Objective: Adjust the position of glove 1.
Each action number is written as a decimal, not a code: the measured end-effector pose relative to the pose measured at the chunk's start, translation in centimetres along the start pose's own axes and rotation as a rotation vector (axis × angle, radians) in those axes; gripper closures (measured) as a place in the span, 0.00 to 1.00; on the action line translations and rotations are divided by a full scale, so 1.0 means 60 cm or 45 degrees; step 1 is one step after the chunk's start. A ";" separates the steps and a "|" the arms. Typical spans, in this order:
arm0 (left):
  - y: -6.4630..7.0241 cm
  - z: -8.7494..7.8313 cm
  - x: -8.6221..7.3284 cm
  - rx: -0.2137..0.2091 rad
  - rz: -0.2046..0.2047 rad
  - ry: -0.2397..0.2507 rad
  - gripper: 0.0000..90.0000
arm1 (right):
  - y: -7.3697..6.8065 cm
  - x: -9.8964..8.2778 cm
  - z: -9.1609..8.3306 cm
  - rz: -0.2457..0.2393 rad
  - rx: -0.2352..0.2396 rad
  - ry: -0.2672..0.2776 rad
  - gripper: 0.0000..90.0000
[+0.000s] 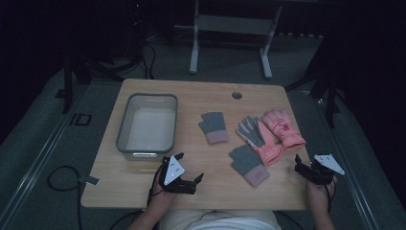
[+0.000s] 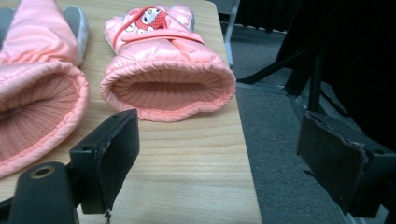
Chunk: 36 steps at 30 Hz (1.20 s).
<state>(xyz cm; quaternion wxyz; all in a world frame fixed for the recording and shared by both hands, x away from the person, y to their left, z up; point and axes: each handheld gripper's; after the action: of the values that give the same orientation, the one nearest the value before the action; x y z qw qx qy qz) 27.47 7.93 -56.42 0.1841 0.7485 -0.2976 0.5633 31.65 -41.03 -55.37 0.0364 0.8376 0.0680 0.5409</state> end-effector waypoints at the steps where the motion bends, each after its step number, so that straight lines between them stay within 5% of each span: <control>1: -0.001 -0.001 0.000 0.002 -0.006 0.008 0.00 | -0.001 0.000 0.001 -0.004 -0.011 -0.006 0.15; 23: 0.003 -0.002 -0.001 0.011 0.013 0.020 0.00 | -0.003 0.016 -0.006 0.027 0.050 -0.051 0.15; 26: 0.003 -0.002 -0.001 0.010 0.017 0.017 0.00 | -0.009 0.029 -0.014 0.004 0.097 -0.051 0.16; 30: 0.002 -0.002 -0.001 0.008 0.010 0.021 0.00 | -0.013 0.044 -0.021 -0.043 0.089 -0.040 0.15; 36: 0.001 -0.002 -0.001 0.009 0.005 0.021 0.00 | -0.011 0.076 -0.032 -0.022 0.141 -0.021 0.15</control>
<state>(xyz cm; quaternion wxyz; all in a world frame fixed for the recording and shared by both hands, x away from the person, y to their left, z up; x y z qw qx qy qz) 27.31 7.96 -56.44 0.1830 0.7439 -0.2956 0.5707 31.72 -39.70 -50.56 -0.0047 0.8421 0.1049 0.5290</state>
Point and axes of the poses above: each handheld gripper's, and its own axes: z roughly forward along the jaws, x roughly out of its top, y roughly to its right, and after that the axes turned 3 degrees about x, right-handed
